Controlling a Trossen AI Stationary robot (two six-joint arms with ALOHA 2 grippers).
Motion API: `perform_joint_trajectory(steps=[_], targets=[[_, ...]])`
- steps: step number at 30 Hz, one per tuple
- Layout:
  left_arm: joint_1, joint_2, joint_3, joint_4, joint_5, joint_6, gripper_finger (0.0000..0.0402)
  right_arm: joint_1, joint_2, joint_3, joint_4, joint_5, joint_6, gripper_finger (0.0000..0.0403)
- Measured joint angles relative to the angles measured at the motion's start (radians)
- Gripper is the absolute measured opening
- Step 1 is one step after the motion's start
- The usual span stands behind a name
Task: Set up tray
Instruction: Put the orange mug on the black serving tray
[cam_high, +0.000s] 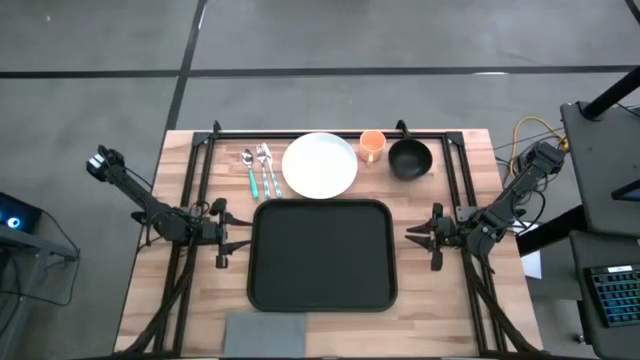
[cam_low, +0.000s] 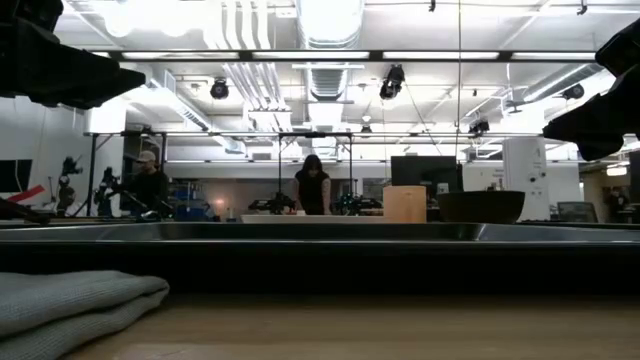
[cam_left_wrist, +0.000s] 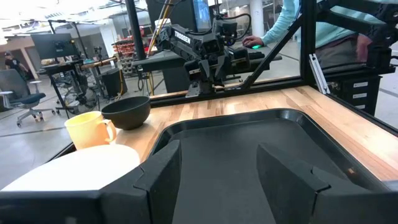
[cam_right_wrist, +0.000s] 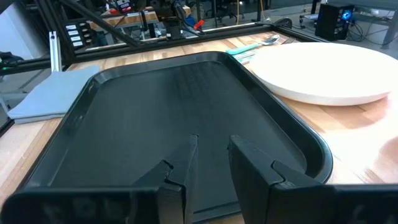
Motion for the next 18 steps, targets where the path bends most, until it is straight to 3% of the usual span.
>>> perform_joint_trajectory(steps=[18], targets=[[0.0,0.0,0.0,0.0,0.0,0.0,0.0187,0.0,0.0,0.0,0.0,0.0,0.0,0.0076]])
